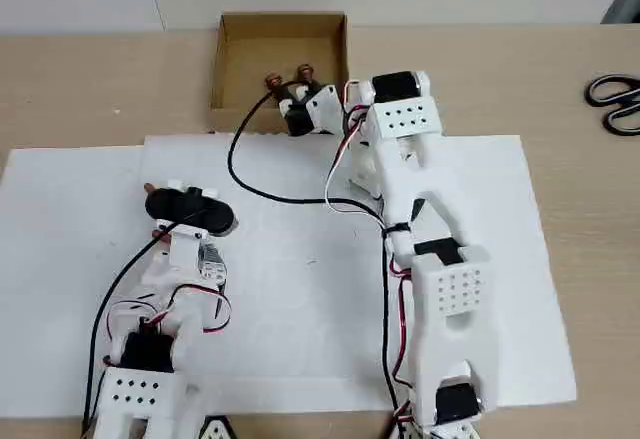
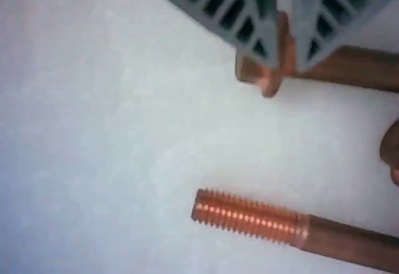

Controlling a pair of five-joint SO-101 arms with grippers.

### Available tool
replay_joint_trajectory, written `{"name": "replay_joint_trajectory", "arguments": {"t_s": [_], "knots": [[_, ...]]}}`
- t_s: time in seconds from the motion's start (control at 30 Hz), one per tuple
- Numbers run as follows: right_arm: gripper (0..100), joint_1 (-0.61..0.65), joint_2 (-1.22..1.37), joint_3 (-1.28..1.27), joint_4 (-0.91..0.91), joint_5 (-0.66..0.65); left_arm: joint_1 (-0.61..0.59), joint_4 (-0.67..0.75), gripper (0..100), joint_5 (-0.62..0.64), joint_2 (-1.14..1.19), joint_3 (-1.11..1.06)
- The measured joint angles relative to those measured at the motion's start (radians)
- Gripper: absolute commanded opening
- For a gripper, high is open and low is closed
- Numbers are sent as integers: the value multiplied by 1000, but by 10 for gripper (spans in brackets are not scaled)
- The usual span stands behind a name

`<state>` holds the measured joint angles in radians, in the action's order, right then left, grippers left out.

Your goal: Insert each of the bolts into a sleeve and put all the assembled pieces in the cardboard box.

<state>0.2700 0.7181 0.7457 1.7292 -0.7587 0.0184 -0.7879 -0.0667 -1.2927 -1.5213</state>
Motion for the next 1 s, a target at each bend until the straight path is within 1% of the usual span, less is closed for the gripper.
{"name": "replay_joint_trajectory", "arguments": {"t_s": [0.2,0.37,0.53,0.73,0.93,1.0], "knots": [[159,0,40,0,-20,-3,0,0,6,0,0,0],[91,-3,81,2,-49,-3,0,0,6,0,0,0],[69,-8,110,15,-54,-3,0,0,6,0,0,0],[5,-8,126,18,-54,-3,0,0,6,0,0,0],[7,-8,112,41,-41,-3,0,0,6,0,0,0],[6,-6,100,48,-32,25,0,0,6,0,0,0]]}}
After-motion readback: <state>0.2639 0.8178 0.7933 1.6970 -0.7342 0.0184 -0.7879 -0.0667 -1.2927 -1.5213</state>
